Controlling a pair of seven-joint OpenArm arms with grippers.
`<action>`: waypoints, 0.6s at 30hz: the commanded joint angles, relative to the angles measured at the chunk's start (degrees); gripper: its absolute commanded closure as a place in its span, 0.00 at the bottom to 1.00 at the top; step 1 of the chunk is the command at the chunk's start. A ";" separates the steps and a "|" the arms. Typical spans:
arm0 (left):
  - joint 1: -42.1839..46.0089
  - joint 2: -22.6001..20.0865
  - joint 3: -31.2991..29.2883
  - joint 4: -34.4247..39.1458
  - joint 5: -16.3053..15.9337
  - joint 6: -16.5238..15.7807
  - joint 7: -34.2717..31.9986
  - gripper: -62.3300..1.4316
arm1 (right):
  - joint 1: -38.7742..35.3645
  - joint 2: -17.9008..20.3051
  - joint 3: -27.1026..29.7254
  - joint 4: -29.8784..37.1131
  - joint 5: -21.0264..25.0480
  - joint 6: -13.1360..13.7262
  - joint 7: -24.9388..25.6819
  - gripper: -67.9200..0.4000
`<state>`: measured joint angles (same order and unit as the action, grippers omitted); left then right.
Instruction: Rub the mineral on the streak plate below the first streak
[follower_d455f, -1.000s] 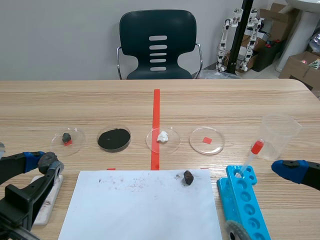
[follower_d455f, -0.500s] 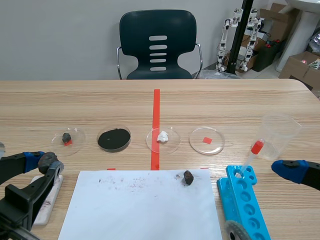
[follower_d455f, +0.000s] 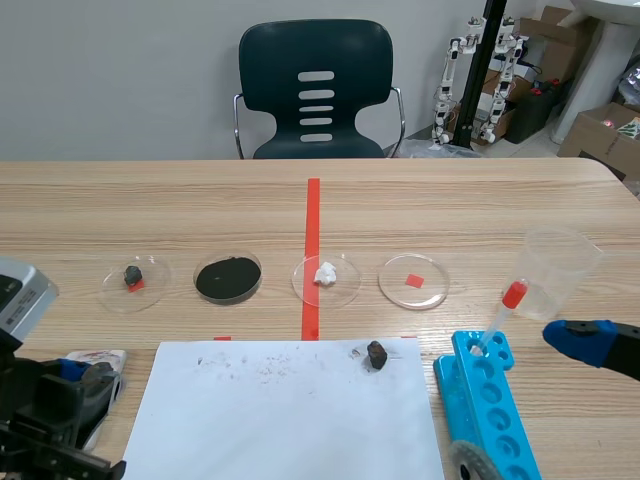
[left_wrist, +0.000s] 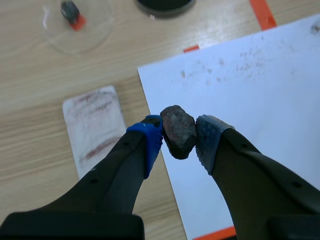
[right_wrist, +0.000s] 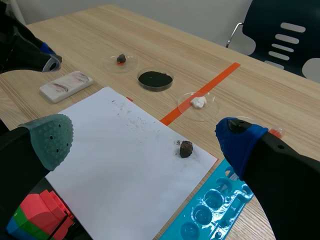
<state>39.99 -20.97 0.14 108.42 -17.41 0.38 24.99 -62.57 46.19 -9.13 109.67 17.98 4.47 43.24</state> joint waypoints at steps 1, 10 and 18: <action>-0.57 0.13 0.09 0.70 -1.16 0.37 2.54 0.80 | 0.50 -0.02 0.15 1.18 0.24 0.02 0.87 0.13; -7.65 0.13 0.11 0.15 -2.56 11.98 23.43 0.80 | 0.50 -0.02 0.15 1.18 0.24 0.02 0.87 0.13; -15.91 0.13 0.11 -4.22 -2.60 11.98 33.81 0.80 | 0.50 -0.02 0.15 1.18 0.24 0.02 0.87 0.13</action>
<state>24.49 -20.95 0.25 104.40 -20.01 12.23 58.85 -62.57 46.19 -9.13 109.67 17.98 4.47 43.24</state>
